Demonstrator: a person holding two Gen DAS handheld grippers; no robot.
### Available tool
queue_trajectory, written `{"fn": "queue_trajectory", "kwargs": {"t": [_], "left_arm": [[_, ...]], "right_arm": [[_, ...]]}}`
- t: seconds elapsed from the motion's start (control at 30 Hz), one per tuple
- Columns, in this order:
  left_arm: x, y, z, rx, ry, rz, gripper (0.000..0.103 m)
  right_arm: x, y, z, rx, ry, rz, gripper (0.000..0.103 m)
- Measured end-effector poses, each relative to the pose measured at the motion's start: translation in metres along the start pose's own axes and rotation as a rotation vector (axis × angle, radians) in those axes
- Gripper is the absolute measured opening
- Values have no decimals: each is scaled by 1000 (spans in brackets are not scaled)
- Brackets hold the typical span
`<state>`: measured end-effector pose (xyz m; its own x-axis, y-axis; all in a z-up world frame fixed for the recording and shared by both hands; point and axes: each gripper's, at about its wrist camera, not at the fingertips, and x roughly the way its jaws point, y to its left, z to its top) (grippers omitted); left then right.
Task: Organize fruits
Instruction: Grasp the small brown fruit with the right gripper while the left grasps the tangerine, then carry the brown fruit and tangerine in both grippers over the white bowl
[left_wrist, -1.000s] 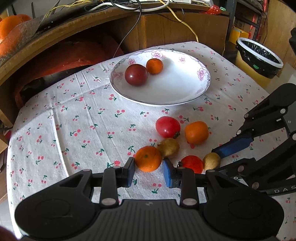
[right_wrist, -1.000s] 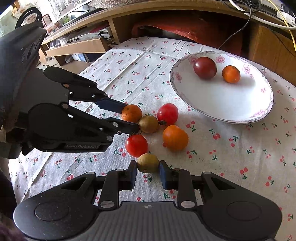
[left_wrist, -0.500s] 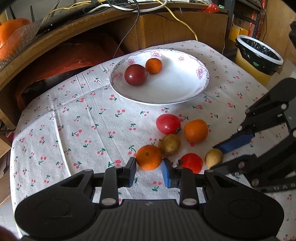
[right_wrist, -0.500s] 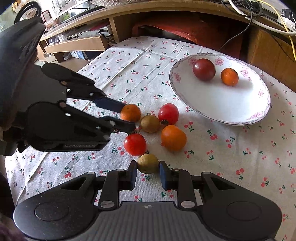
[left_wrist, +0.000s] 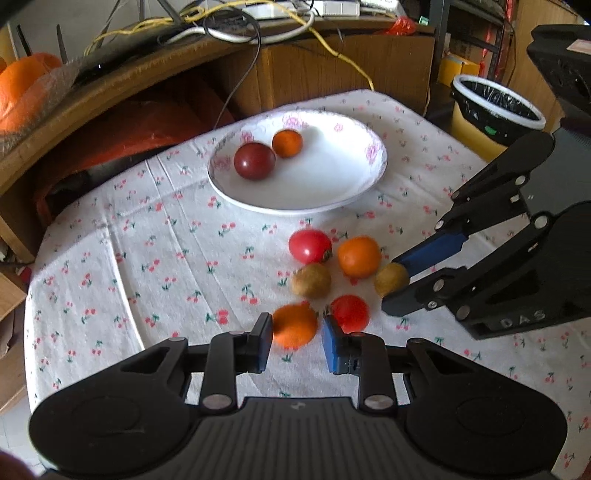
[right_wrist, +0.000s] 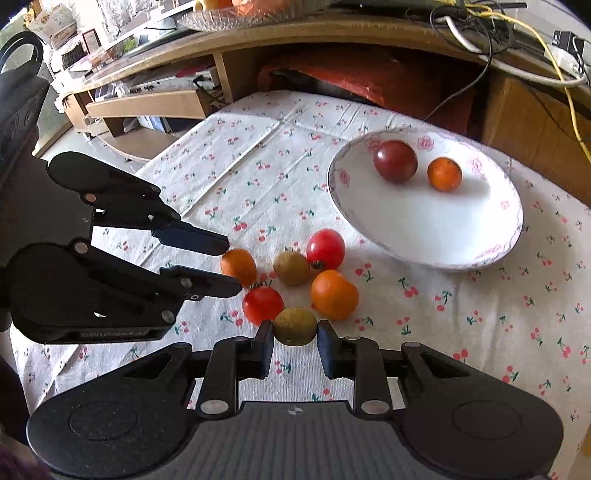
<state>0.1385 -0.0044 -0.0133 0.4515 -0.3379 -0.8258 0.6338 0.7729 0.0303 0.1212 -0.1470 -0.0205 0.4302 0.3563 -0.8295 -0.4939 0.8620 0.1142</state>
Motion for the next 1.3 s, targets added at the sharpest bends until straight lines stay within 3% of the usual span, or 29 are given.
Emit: {"fn": "queue_trajectory", "kwargs": {"t": [0.4,0.93,1.3], "left_arm": [[10,6,-4,15,24,76,38],[18,5,-6,0,62,54,37],[8,-3,24,4,-12,40,37]], "right_arm": [[-2,-3,0,13,-11,-9,21],[-6,-9,2,30,-35,-30,21],[-11,-16,14,41,-84,-71,21]]}}
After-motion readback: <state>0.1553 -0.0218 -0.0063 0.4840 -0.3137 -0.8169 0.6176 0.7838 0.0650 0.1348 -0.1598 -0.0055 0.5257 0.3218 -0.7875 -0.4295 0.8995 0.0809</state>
